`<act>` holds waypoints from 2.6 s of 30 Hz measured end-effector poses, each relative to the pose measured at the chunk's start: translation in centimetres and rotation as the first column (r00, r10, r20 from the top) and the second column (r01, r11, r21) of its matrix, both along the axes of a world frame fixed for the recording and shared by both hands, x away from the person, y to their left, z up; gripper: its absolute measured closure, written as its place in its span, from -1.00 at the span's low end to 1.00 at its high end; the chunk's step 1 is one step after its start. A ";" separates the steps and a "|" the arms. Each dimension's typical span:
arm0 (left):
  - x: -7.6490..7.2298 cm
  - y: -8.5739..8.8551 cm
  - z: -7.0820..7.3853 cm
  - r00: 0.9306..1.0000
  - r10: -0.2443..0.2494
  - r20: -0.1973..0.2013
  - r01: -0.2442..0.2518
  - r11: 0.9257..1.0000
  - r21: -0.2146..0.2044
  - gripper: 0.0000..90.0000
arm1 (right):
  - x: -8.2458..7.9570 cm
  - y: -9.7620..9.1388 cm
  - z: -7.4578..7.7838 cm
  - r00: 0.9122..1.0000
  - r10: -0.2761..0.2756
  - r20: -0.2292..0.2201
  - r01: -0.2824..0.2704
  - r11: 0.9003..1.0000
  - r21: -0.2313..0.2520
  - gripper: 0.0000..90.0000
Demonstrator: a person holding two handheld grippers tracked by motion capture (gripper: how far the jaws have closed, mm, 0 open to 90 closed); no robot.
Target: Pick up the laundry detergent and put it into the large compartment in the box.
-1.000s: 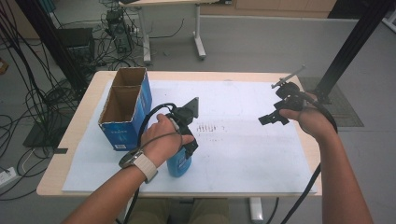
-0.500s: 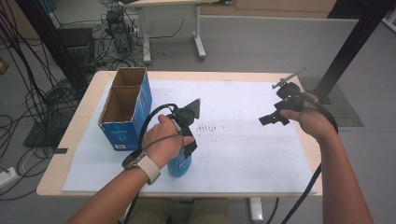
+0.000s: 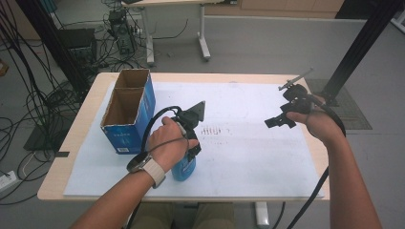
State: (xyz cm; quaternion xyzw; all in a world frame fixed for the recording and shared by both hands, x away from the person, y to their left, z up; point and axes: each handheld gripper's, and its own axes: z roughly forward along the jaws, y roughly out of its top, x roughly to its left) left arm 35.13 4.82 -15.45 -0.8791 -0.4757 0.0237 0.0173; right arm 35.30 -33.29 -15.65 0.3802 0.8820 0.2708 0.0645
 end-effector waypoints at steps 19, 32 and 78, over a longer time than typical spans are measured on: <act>-0.1 0.0 0.0 1.000 -0.012 0.009 0.012 1.000 -0.001 -0.14 | -0.2 0.0 -0.2 1.000 -0.006 -0.002 0.006 1.000 -0.001 -0.88; -0.3 0.1 0.0 1.000 -0.018 0.019 0.018 1.000 -0.005 -0.14 | -0.2 0.2 0.1 1.000 -0.006 -0.003 0.006 1.000 -0.006 -0.87; -0.5 0.3 0.0 0.999 -0.017 0.028 0.017 1.000 -0.012 -0.14 | -0.3 0.2 0.3 1.000 -0.016 -0.010 0.016 1.000 -0.018 -0.87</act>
